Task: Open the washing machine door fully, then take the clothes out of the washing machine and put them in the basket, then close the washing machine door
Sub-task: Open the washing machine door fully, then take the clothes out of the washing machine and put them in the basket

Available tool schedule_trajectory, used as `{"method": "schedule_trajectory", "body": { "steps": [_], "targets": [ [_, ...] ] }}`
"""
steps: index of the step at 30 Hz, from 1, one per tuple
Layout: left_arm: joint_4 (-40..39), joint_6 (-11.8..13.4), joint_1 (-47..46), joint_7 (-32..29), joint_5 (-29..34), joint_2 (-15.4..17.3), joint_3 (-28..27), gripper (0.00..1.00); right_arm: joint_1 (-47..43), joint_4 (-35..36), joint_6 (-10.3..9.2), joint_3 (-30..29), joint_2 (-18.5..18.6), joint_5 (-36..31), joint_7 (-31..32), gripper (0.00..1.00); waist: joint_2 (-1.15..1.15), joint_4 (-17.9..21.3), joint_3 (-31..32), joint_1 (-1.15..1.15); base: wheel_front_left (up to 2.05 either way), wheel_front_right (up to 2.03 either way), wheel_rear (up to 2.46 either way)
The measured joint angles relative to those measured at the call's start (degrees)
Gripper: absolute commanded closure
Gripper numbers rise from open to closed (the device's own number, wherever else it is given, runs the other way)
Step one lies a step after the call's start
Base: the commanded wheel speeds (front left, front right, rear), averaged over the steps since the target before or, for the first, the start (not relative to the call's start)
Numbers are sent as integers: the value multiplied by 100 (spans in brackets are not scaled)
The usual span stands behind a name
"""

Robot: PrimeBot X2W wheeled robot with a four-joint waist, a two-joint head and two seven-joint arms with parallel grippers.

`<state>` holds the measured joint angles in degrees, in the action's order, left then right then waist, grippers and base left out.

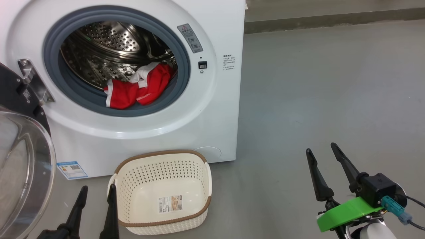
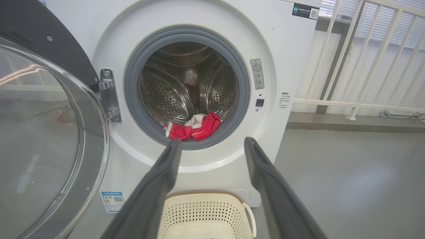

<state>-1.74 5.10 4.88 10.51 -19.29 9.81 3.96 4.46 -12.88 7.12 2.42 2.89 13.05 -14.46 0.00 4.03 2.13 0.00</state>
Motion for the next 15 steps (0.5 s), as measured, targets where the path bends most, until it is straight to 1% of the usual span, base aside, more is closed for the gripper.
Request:
{"method": "schedule_trajectory", "body": {
  "steps": [5, 9, 12, 15],
  "targets": [
    [9, 55, -1, -1, 0, 4, -1, 0, -86, 0, 0, -5, -1, 0, 0, 0, 0, -10, 7, 0, 0, 0, 0],
    [34, 153, -1, -18, 18, 10, 3, 0, -85, 1, 0, -5, -2, 0, 0, 0, 0, -28, 21, 0, 19, -19, 0],
    [44, 169, -1, -46, 20, 16, 15, 0, -86, 1, 0, -4, -2, 0, 0, 0, 0, -40, 28, 0, 66, -66, 0],
    [54, 201, -1, -69, 19, 21, 16, 0, -86, 1, 0, 3, -3, 0, -1, 0, 0, -45, 24, 0, 107, -107, 0]
  ]
}}
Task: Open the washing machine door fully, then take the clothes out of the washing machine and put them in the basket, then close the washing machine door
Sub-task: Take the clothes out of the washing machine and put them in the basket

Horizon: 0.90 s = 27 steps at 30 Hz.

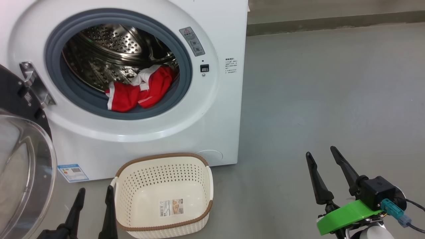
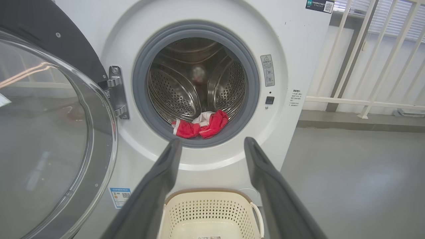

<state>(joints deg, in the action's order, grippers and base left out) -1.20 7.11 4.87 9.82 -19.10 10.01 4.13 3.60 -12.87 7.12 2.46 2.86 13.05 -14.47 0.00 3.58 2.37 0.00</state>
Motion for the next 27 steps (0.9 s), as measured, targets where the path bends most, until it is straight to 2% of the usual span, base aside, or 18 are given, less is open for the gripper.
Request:
{"method": "schedule_trajectory", "body": {
  "steps": [14, 27],
  "targets": [
    [-24, 44, -5, 60, 55, 48, 66, 0, -19, -3, 0, 4, -2, 0, 0, 0, 0, -48, -25, 0, 148, -148, 0],
    [-44, 35, -5, 58, -66, 15, 115, 0, -19, -4, 0, 11, -3, 0, 0, 0, 0, -64, -58, 0, 20, -20, 0]
  ]
}}
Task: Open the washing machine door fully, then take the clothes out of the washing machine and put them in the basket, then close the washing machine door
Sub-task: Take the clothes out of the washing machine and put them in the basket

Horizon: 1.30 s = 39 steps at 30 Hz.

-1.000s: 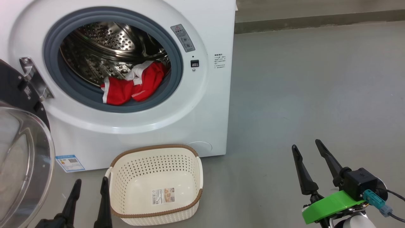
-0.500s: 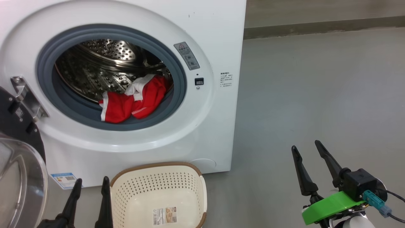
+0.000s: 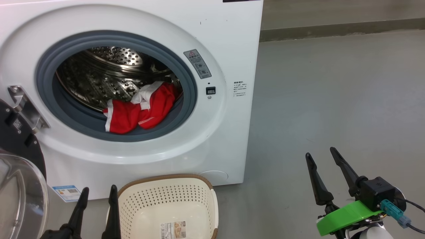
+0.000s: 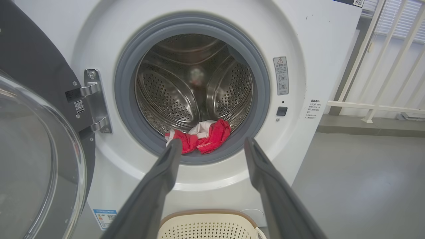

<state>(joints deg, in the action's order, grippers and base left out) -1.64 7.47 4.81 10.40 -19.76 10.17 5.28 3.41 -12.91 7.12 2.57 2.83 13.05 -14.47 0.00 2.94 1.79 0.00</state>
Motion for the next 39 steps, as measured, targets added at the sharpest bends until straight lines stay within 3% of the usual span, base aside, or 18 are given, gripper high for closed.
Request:
{"method": "schedule_trajectory", "body": {
  "steps": [22, 39],
  "targets": [
    [-79, 118, -17, -132, -44, 10, 36, 0, 0, 3, 0, 3, -1, 70, 0, 0, 0, -72, -218, 0, 0, 0, 0],
    [-74, 157, -1134, -64, -42, -13, 153, 0, 251, 213, 0, -29, -2, 55, 0, 0, 0, -148, -1248, 0, 0, 0, 0]
  ]
}}
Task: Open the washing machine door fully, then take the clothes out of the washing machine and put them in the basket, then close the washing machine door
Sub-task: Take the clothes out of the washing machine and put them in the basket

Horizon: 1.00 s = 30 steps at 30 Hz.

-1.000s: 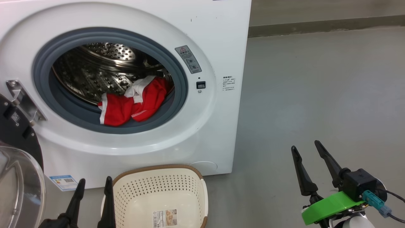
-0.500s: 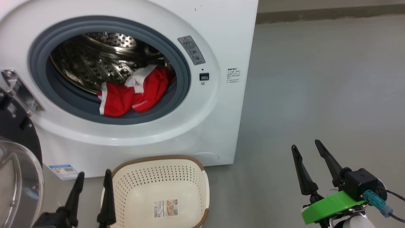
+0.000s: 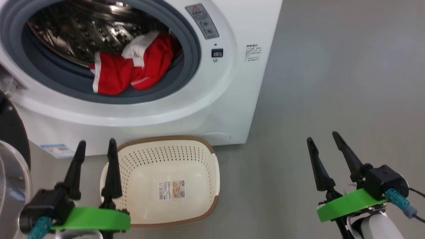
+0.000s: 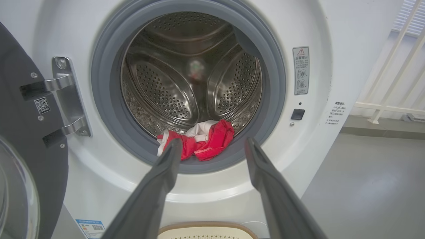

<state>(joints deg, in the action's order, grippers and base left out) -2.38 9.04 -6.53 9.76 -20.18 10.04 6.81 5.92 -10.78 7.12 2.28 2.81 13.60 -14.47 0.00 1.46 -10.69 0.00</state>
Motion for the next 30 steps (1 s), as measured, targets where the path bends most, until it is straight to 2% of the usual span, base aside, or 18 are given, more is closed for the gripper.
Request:
{"method": "schedule_trajectory", "body": {
  "steps": [13, 19, 30],
  "targets": [
    [750, -189, -1555, 147, 13, 37, 51, 0, 268, 156, 0, -12, 2, -38, -15, 0, 0, -103, -845, 0, 0, 0, 0],
    [1260, -301, -2281, 202, 88, 69, 92, 0, 489, 219, 0, -20, 4, -67, -15, 0, 0, -134, -1193, 0, 0, 0, 0],
    [2454, -349, -3659, 299, 445, 289, 231, 0, 730, 281, 0, -47, 10, -109, -15, 0, 0, -114, -1759, 0, 0, 0, 0]
  ]
}}
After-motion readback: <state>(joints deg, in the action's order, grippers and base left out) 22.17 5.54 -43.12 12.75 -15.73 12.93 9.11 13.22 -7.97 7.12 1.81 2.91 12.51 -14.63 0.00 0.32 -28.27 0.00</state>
